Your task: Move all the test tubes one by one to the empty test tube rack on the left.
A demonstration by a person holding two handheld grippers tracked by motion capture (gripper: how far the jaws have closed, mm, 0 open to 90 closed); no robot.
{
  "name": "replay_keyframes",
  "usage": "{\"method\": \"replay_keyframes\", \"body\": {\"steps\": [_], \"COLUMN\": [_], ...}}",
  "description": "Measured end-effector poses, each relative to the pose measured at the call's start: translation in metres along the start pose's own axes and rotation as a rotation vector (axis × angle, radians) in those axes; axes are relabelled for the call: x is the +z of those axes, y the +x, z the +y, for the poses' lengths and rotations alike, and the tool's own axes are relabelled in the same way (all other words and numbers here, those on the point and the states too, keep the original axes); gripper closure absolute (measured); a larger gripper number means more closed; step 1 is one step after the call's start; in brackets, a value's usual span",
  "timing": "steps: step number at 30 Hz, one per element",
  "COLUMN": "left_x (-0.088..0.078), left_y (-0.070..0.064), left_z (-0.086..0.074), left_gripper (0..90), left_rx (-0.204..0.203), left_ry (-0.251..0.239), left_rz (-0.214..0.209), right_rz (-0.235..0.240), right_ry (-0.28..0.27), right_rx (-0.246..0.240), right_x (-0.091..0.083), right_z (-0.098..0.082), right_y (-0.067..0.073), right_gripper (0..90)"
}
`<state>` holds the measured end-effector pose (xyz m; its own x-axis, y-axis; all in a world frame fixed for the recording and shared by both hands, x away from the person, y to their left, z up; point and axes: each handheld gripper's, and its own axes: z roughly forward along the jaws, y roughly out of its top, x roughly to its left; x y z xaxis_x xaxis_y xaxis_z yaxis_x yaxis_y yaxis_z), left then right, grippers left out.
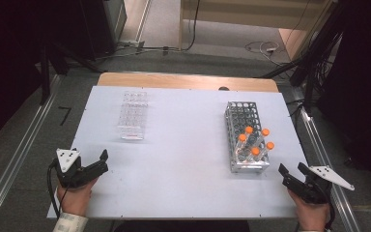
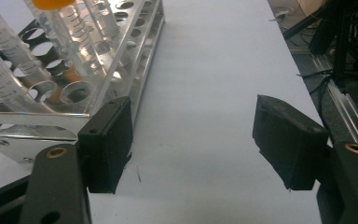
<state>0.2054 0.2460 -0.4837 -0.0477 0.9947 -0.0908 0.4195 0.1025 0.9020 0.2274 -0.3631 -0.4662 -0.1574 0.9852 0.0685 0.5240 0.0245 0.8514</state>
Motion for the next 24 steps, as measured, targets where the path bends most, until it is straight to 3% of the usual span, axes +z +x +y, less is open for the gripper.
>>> {"method": "replay_keyframes", "body": {"steps": [10,24], "left_x": [-0.001,0.0], "left_y": [-0.002,-0.003], "left_z": [-0.001,-0.001], "left_gripper": [3.8,3.8], "left_rx": [0.005,0.003], "left_ry": [-0.005,-0.007], "left_rz": [-0.01,-0.014], "right_rz": [0.019,0.087], "right_ry": [-0.002,-0.026], "right_rx": [-0.011,-0.036], "right_x": [-0.001,-0.003], "right_z": [0.001,0.006], "right_y": [0.004,0.018], "right_gripper": [28.2,35.7]}}
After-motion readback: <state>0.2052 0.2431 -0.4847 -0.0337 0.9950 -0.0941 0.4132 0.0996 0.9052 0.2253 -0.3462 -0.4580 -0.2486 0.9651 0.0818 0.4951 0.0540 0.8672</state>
